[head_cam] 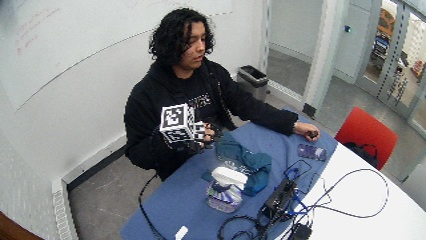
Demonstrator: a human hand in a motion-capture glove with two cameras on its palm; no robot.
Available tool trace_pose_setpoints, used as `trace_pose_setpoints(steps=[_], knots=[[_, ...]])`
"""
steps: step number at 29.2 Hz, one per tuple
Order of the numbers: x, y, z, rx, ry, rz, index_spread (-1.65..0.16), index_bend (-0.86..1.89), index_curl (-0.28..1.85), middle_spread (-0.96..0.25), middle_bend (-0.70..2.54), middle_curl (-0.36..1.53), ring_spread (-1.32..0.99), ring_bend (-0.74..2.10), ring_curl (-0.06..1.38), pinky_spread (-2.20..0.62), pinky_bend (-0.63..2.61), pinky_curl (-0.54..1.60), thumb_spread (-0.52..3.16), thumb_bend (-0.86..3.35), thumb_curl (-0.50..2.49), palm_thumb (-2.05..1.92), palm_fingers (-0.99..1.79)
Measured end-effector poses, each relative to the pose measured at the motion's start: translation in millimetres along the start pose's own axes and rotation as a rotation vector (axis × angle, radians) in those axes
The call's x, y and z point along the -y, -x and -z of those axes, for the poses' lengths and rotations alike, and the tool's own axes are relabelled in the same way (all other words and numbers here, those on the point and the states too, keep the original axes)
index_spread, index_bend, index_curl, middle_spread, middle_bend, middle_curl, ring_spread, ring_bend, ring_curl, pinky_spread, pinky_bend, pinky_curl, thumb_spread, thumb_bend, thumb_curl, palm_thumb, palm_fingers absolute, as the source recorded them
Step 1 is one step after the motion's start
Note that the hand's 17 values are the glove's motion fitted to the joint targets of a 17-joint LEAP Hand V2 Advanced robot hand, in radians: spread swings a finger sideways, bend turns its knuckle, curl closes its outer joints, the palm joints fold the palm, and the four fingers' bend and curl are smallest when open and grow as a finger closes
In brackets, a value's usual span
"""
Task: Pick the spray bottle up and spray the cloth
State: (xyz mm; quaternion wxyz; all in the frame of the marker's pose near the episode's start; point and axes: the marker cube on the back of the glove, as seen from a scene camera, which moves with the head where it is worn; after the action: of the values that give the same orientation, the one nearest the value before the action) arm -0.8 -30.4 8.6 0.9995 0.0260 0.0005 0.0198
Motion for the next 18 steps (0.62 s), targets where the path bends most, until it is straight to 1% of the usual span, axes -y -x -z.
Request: trace_pose_setpoints(steps=[4,9,12,14,18], knots=[[-24,-4,8,0.008,0.049,0.023,-0.31,0.27,0.28,-0.02,0.24,0.22,-0.02,0.22,0.19,0.22,0.18,0.19,1.09,0.34,0.22,0.61,0.55],[-1,-11,1,0.017,0.006,-0.032,-0.32,0.26,0.31,-0.02,0.23,0.25,-0.02,0.21,0.2,0.22,0.17,0.21,1.16,0.32,0.24,0.62,0.55],[-22,-22,5,0.027,0.05,-0.048,-0.32,0.24,0.32,-0.02,0.22,0.26,-0.02,0.21,0.21,0.22,0.17,0.22,1.18,0.3,0.25,0.63,0.54],[-33,-32,6,0.03,0.058,-0.088,-0.33,0.24,0.32,-0.02,0.22,0.26,-0.02,0.2,0.22,0.23,0.17,0.22,1.19,0.29,0.26,0.63,0.54],[-40,-61,12,0.013,0.023,-0.242,-0.33,0.21,0.33,-0.01,0.21,0.28,-0.02,0.21,0.23,0.23,0.17,0.23,1.21,0.27,0.27,0.63,0.56]])
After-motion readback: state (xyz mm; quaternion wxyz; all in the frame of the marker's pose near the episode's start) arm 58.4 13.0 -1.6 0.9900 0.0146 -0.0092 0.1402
